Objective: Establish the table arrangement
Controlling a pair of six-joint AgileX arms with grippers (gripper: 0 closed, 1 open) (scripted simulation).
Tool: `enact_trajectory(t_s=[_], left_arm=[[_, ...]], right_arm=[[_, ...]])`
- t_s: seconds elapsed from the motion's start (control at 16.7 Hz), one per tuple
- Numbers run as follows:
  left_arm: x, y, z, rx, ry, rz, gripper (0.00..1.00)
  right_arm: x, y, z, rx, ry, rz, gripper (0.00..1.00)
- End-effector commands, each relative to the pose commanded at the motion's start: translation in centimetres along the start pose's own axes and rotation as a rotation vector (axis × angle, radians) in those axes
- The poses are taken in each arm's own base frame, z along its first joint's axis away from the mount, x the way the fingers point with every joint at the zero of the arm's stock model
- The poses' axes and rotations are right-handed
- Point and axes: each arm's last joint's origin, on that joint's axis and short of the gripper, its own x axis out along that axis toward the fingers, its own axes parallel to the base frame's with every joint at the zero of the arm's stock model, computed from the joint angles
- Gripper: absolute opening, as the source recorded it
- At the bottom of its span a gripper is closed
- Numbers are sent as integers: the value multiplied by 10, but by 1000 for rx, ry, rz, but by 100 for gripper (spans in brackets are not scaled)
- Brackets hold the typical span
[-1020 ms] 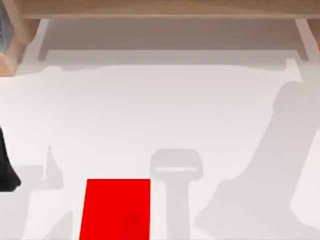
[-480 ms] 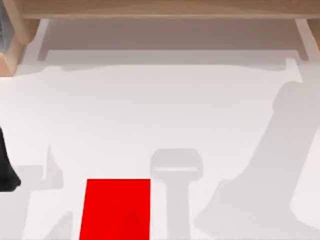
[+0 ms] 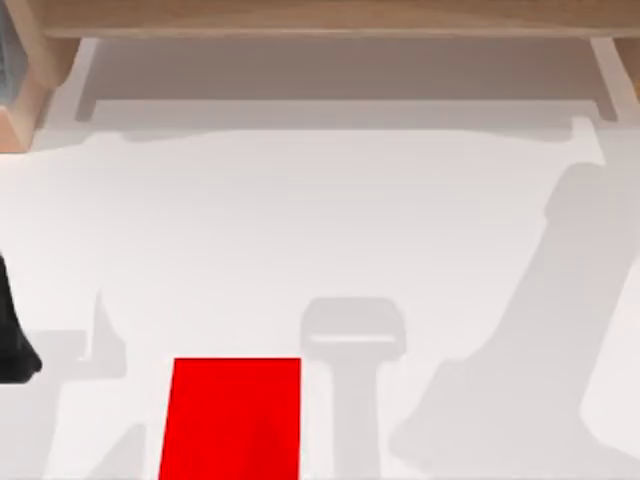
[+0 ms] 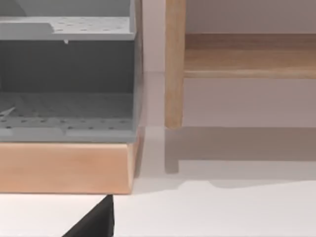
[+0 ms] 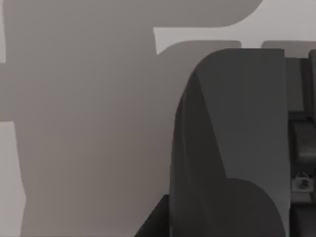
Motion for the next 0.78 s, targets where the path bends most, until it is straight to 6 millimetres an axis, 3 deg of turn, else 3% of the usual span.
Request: enact_trajectory(t_s=[0.42, 0.6, 0.78], left_arm=[[0, 0, 0, 0, 0, 0, 100], [0, 0, 0, 0, 0, 0, 100], [0, 0, 0, 0, 0, 0, 100]], right_arm=[[-5, -2, -1, 7, -6, -2, 0], [-29, -3, -6, 33, -25, -7, 0], [-71, -1, -13, 75, -80, -19, 0]])
